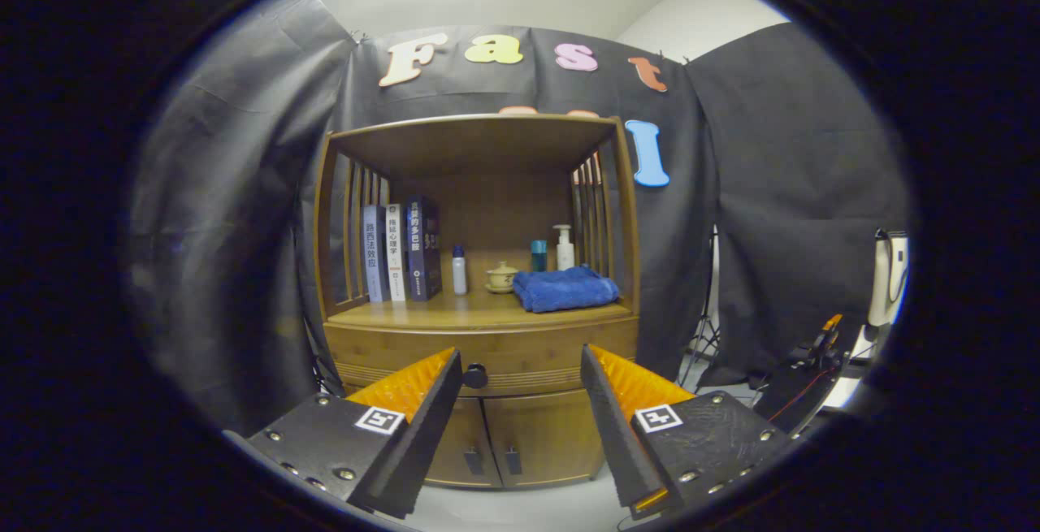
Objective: Pull open the drawer, take out the items inside it, and place them on the countertop above the cabinet.
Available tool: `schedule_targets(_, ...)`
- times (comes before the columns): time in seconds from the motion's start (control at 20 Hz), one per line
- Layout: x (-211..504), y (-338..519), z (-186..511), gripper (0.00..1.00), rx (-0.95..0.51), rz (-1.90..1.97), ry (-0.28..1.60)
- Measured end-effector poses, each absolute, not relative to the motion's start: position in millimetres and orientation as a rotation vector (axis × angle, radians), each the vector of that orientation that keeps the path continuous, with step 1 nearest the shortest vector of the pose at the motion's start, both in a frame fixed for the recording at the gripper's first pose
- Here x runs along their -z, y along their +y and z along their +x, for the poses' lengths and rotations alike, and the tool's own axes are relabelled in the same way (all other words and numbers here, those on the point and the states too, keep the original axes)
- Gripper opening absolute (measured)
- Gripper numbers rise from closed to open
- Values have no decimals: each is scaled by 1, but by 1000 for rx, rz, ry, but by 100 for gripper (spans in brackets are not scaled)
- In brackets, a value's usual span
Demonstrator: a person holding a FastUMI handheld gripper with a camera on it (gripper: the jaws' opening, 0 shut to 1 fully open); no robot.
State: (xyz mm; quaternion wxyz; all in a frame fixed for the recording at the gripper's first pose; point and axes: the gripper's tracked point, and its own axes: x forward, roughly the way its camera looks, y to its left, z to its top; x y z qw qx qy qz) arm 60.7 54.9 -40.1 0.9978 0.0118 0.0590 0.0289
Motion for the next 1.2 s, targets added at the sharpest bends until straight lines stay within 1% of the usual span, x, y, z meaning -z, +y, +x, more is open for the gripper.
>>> schedule_targets(0.3,93,108,125,88,-147,43,246)
schedule_targets(0.4,116,117,146,87,-145,53,302)
schedule_targets(0.5,142,125,162,85,-155,50,368)
schedule_targets(0.65,171,135,196,85,-175,72,406)
schedule_targets(0.7,179,132,205,85,-155,71,424)
schedule_targets(0.8,197,127,215,70,-145,45,474)
schedule_targets(0.85,203,133,221,67,-161,37,487)
schedule_targets(0.9,206,136,227,67,-164,27,491)
schedule_targets(1.05,208,134,232,44,-168,-35,493)
schedule_targets(1.1,208,134,233,44,-169,-52,493)
schedule_targets(1.15,208,135,232,39,-171,-56,501)
schedule_targets(1.2,208,135,232,37,-169,-54,509)
